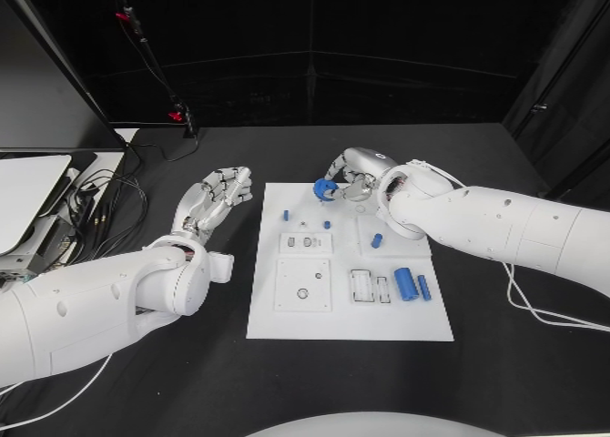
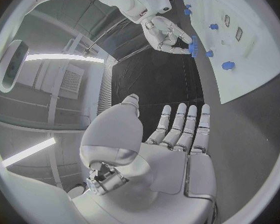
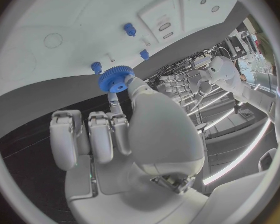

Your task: Assemble the parts on the task board

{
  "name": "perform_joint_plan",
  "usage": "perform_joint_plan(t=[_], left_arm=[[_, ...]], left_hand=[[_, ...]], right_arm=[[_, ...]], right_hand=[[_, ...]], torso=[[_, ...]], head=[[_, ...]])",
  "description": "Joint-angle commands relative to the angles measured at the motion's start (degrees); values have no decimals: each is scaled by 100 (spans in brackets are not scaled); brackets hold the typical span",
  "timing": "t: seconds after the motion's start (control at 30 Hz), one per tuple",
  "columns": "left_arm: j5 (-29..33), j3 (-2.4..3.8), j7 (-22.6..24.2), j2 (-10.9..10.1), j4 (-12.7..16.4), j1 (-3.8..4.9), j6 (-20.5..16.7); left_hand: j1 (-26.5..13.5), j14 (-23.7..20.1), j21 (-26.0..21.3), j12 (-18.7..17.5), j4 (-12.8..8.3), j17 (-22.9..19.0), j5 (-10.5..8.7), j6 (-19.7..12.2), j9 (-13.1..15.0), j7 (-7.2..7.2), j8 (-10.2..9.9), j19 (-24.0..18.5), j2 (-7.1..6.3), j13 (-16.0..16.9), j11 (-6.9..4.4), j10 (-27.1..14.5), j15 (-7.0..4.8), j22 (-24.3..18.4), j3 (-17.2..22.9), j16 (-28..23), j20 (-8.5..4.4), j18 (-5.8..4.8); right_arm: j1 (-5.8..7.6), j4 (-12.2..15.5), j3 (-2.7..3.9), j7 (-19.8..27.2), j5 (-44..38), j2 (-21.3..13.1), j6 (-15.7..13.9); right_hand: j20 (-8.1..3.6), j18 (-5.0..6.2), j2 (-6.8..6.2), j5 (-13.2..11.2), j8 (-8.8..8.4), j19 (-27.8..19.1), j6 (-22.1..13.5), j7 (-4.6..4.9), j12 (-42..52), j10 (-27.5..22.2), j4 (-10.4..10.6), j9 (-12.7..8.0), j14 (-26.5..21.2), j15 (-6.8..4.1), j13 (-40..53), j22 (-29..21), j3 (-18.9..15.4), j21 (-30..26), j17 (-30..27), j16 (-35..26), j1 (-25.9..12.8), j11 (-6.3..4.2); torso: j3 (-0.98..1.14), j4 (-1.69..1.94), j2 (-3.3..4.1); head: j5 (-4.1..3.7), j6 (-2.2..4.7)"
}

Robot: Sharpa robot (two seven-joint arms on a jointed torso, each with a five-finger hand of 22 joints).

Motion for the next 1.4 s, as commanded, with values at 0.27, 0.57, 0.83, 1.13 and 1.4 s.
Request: perform_joint_plan(t=[0.27,0.57,0.83,1.13,1.4], left_arm=[[-36,6,1284,-1,8,10,40],[-36,6,1277,3,-1,10,43],[-36,6,1269,6,-11,10,41],[-36,6,1264,7,-10,10,41],[-36,6,1264,5,-2,10,42]], left_hand=[[40,40,36,34,-8,-6,20,-10,-5,885,28,16,38,-7,13,38,-1,6,-33,-6,7,56],[42,41,39,35,-8,-5,22,-9,-8,885,29,18,40,-7,13,40,-1,8,-37,-5,7,55],[43,42,38,35,-8,-5,23,-9,-9,885,29,15,42,-7,13,41,-1,6,-39,-5,7,54],[43,42,38,35,-8,-5,23,-9,-9,885,29,15,42,-7,13,41,-1,6,-39,-5,7,54],[47,43,41,36,-8,-5,25,-9,-12,885,30,16,46,-7,13,43,-1,7,-42,-5,6,54]], right_arm=[[5,-355,4,-39,-248,271,296],[-17,-542,3,-85,-295,393,488],[-51,-681,3,-62,-301,521,549],[-68,-737,3,-46,-302,588,568],[-84,-841,2,-68,-280,664,615]], right_hand=[[32,-42,-12,7,5,587,215,-170,14,597,-33,-6,607,26,1508,1509,15,19,1507,14,48,30],[37,-42,-24,-8,-24,587,218,-165,14,597,-42,-16,607,31,1508,1509,14,19,1507,14,40,35],[39,-42,-28,-16,-36,587,220,-165,14,597,-44,-20,607,33,1508,1509,13,19,1507,14,35,36],[39,-42,-28,-16,-36,587,220,-165,14,597,-44,-20,607,33,1508,1509,13,19,1507,14,35,36],[41,-42,-26,-18,-46,587,221,-166,14,597,-49,-24,607,35,1508,1509,17,19,1507,14,36,35]], torso=[[-3,-17,-2],[3,-23,-4],[4,-19,-2],[-5,-13,0],[-1,-15,-3]], head=[[46,-15],[45,-28],[47,-33],[41,-47],[48,-48]])
